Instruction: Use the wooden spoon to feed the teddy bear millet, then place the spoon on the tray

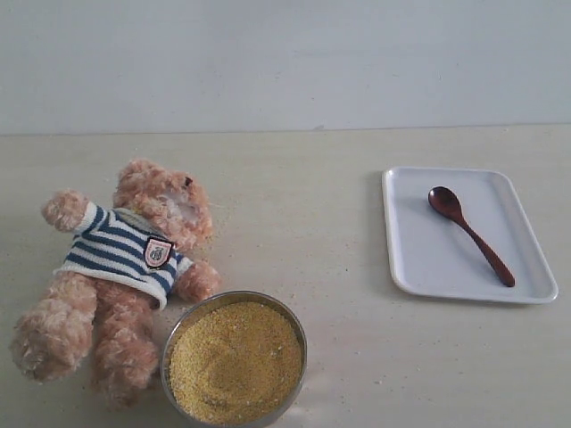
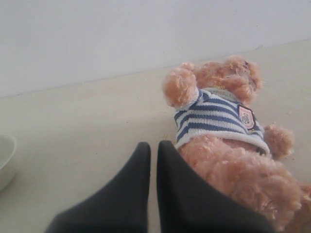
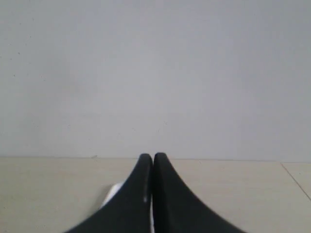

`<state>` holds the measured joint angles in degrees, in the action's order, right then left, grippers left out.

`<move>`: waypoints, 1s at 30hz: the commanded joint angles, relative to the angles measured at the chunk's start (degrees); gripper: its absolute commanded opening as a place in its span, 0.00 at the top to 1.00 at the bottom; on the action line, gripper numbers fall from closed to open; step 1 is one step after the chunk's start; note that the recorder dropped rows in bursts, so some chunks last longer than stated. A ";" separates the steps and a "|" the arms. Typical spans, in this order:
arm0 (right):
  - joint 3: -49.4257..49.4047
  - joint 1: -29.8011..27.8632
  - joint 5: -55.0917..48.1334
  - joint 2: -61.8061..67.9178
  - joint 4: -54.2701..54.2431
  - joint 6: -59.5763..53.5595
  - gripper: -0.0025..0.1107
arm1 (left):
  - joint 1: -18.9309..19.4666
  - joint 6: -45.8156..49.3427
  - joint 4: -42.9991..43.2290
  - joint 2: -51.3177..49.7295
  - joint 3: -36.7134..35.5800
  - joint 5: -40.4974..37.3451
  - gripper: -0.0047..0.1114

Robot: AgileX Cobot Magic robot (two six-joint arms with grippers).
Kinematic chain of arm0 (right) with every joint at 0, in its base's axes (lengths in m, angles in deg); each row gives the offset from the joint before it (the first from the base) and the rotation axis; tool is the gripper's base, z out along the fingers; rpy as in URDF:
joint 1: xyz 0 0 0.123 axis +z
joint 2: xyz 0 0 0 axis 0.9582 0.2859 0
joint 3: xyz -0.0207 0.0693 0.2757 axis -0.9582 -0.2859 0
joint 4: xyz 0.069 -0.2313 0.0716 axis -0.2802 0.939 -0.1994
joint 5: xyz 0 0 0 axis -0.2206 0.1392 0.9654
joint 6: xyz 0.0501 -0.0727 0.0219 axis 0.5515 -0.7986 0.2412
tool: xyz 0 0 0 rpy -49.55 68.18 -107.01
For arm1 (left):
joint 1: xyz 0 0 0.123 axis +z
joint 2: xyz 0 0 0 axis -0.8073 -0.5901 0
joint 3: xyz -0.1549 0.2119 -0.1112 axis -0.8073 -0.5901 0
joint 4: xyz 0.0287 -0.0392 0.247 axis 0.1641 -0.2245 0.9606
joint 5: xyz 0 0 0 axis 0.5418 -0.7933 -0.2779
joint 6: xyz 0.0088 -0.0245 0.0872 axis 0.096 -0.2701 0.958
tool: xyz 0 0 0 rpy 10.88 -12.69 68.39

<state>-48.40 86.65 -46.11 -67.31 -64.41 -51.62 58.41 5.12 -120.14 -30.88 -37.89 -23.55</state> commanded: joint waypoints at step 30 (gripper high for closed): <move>-25.62 -13.47 7.95 -0.21 -4.75 -13.62 0.98 | 0.25 -0.51 0.00 0.14 -0.23 0.92 0.92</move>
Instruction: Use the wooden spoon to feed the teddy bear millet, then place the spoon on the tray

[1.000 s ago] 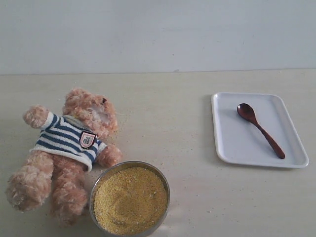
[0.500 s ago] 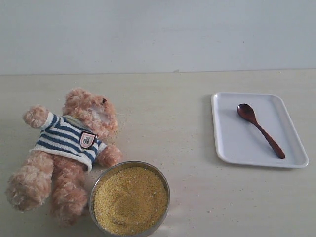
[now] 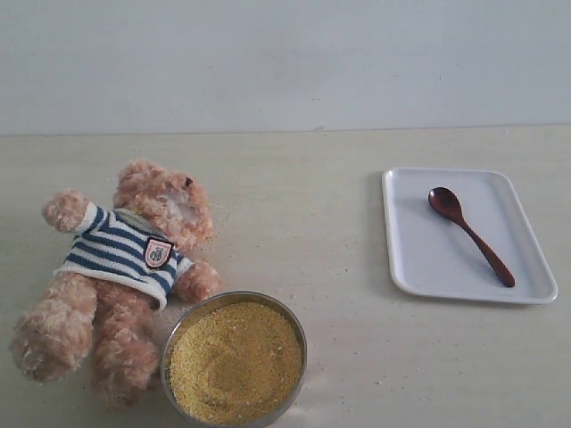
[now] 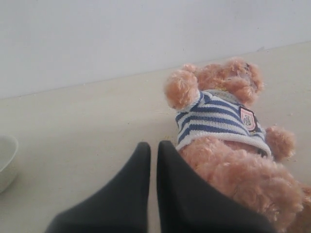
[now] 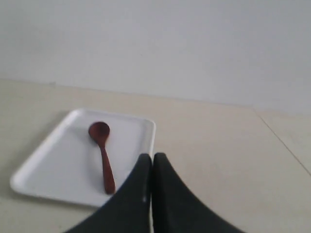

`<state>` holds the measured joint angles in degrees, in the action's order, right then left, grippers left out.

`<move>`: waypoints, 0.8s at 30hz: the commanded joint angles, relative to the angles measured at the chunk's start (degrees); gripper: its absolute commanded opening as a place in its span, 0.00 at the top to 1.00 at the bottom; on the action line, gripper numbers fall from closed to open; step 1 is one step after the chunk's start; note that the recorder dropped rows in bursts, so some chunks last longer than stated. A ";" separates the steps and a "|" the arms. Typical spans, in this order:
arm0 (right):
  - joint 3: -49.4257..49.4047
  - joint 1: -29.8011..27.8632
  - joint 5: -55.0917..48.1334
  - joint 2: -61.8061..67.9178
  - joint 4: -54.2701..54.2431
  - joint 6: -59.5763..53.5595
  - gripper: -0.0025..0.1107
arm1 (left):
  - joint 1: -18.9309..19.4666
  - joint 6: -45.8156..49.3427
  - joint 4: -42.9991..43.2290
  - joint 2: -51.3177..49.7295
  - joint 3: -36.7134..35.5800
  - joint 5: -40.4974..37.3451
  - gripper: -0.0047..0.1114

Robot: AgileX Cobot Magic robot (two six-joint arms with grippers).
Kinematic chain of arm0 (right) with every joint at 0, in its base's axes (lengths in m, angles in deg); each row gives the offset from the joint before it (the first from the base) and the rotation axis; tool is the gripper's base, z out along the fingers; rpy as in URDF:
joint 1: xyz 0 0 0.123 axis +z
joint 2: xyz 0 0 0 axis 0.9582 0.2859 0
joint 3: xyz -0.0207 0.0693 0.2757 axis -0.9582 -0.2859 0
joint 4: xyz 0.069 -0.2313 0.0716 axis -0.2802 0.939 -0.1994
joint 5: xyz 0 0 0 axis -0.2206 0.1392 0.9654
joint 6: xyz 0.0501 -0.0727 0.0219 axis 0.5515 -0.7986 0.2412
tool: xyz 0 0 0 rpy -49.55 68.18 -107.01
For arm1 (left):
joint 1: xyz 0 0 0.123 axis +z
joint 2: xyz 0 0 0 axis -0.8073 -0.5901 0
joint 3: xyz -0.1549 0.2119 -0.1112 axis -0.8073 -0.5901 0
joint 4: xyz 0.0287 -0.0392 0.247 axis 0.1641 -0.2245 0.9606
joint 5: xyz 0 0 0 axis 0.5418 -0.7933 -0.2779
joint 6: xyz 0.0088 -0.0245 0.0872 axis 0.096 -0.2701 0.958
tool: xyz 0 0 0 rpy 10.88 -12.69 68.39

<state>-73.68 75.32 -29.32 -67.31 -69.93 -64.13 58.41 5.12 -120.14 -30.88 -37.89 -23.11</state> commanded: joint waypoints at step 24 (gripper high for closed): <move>-0.34 -2.37 -6.89 -0.21 -0.86 -3.05 0.98 | 0.25 -0.51 0.00 0.14 -0.23 0.63 0.92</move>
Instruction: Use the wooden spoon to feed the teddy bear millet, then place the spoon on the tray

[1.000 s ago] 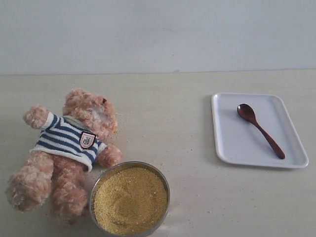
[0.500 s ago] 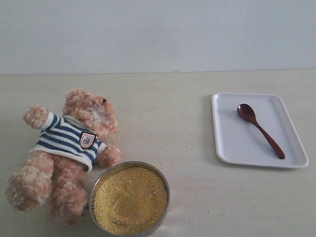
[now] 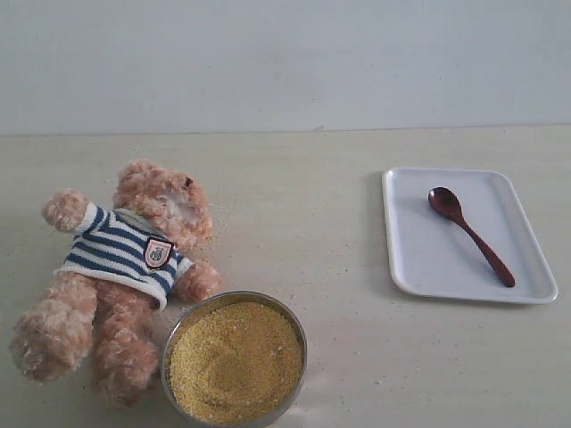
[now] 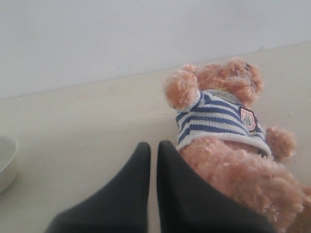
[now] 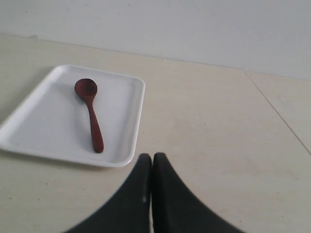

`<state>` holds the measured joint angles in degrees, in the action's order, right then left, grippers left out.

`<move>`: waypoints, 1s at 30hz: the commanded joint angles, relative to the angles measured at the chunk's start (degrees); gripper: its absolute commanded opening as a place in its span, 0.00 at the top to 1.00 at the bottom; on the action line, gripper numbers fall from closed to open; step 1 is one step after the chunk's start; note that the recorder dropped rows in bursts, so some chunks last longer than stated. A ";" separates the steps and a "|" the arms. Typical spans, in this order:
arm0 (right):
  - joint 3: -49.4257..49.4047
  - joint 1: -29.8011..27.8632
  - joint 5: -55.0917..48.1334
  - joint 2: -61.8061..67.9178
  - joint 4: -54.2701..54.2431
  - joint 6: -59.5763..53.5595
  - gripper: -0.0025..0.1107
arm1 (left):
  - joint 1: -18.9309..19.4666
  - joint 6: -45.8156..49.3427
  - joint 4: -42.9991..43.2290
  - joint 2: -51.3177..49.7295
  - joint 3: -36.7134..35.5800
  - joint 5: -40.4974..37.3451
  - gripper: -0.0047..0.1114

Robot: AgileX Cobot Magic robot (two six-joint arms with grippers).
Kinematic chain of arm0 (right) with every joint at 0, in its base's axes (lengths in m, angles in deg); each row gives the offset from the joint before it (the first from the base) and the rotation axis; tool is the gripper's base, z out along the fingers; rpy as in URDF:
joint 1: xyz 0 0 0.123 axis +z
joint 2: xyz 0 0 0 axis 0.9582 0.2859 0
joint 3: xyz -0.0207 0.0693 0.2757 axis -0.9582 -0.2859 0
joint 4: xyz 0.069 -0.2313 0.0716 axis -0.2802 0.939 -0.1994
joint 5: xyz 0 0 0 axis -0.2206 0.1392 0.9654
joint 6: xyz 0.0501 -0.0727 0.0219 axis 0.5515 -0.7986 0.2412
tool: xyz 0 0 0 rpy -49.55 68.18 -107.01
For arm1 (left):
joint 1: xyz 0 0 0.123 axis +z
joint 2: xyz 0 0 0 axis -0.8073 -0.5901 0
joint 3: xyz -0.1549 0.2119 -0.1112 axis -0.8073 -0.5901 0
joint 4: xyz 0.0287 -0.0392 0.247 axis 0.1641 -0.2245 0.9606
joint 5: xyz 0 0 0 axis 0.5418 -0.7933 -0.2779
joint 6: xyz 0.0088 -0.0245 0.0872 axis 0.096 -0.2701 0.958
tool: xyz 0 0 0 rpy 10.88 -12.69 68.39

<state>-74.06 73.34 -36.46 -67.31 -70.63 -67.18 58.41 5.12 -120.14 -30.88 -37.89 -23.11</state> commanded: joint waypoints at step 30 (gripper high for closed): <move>0.03 -0.38 0.25 -0.21 -0.16 0.00 0.98 | -4.78 -45.53 31.90 0.14 -0.23 -1.07 0.92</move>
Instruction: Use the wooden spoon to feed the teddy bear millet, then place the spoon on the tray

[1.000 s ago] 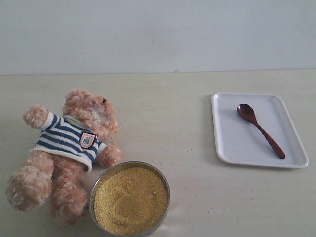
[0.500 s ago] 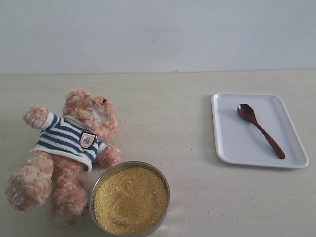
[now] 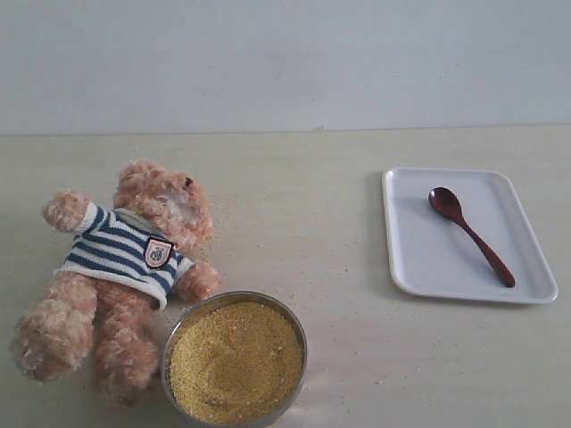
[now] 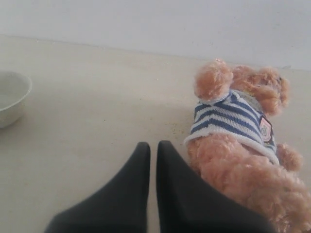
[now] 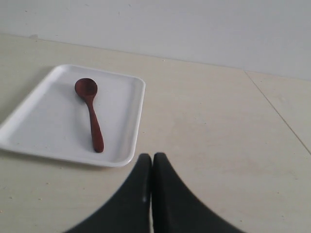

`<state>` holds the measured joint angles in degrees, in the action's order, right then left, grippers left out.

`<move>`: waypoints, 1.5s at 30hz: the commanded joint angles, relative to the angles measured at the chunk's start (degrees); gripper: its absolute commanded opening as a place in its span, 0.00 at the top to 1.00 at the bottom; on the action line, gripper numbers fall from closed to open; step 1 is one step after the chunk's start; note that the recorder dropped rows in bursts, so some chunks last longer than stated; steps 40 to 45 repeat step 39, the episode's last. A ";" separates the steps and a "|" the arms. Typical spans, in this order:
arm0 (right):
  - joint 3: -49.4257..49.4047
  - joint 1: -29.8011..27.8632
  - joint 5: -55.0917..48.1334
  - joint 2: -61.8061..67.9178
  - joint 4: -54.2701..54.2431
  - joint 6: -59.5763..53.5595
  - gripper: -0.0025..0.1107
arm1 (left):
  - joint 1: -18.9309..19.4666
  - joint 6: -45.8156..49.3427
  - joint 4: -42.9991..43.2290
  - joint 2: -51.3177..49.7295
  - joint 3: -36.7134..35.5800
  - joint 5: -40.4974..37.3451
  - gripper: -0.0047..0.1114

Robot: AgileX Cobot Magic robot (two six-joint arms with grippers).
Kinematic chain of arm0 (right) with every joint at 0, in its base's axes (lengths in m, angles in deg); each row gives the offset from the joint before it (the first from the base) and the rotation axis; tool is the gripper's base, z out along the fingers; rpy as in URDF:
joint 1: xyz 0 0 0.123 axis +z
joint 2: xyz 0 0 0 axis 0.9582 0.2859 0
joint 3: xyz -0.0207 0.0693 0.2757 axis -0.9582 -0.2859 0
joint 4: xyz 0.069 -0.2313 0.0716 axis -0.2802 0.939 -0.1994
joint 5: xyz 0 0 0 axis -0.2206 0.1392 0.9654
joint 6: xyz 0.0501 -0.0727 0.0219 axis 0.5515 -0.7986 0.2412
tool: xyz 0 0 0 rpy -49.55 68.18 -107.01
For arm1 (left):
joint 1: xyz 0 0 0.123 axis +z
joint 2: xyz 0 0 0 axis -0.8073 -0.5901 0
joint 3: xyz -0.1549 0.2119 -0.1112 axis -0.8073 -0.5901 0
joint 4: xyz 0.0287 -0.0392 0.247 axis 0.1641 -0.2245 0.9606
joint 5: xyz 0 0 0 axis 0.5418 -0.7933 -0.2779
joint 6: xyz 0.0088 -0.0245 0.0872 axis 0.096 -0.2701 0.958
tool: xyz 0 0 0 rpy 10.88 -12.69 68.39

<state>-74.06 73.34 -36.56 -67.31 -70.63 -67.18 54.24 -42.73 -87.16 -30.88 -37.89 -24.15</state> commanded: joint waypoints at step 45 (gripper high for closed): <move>0.03 -0.38 0.36 -0.21 -0.16 0.00 0.98 | -0.60 2.32 -1.67 0.14 -0.23 1.39 0.92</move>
